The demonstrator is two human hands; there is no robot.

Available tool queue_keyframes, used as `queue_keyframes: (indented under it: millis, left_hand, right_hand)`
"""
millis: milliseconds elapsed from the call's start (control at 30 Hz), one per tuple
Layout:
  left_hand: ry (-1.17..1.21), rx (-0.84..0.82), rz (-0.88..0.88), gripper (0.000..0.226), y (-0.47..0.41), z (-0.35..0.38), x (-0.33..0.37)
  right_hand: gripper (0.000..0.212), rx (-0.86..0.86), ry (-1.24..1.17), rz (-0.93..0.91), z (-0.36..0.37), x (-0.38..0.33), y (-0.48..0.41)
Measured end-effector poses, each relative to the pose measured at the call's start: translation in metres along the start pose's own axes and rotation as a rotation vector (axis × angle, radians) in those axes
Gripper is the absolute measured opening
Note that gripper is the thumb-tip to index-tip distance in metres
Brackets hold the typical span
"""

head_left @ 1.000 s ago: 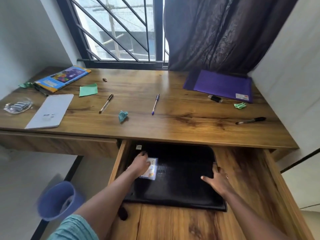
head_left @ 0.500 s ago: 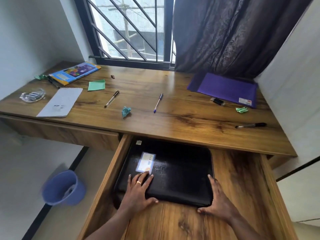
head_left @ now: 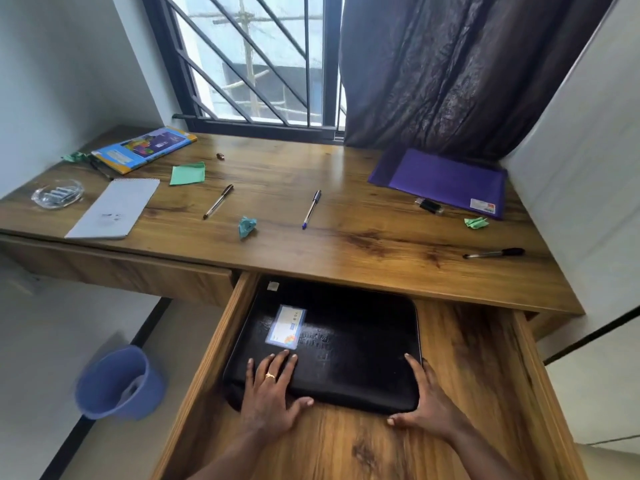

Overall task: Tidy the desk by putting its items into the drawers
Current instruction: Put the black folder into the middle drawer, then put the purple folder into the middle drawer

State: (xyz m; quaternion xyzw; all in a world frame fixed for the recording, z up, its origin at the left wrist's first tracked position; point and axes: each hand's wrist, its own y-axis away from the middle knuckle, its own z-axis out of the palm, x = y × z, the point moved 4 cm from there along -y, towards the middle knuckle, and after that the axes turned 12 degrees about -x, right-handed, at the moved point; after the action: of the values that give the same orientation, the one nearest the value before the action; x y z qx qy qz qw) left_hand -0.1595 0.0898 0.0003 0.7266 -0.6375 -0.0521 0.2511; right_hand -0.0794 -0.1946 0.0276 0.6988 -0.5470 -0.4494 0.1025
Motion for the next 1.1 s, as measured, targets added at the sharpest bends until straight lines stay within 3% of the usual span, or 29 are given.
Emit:
queue_keyframes:
  millis: [167,367,500,567,700,867,1033,1100]
  left_hand:
    - [-0.142,0.189,0.147,0.079,-0.036,-0.061,0.029]
    - [-0.05,0.391,0.302,0.05,-0.094,-0.164,0.1]
    - [0.06,0.473,0.291,0.05,-0.133,-0.209,0.134]
    - [0.078,0.435,0.239,0.054,-0.157,-0.227,0.149]
    - [0.163,0.151,0.04,0.058,-0.223,-0.242,0.164]
    - [0.282,-0.068,-0.134,0.042,-0.296,-0.261,0.181]
    - [0.736,-0.014,-0.092,0.018,-0.388,-0.277,0.189]
    - [0.758,0.04,-0.109,0.025,-0.42,-0.285,0.193]
  right_hand:
    - [0.127,0.147,-0.027,0.024,-0.019,-0.005,0.009]
    - [0.07,0.479,0.137,-0.001,-0.086,-0.035,0.017]
    - [0.054,0.662,0.155,-0.048,-0.154,-0.042,0.006]
    - [0.046,0.768,0.164,-0.065,-0.195,-0.042,-0.004]
    - [0.036,0.937,0.062,-0.026,-0.273,-0.031,-0.032]
    - [0.034,0.915,-0.146,0.177,-0.358,0.01,-0.09]
    - [0.039,0.776,-0.228,0.343,-0.411,0.04,-0.142]
    - [0.038,0.725,-0.278,0.391,-0.428,0.049,-0.16]
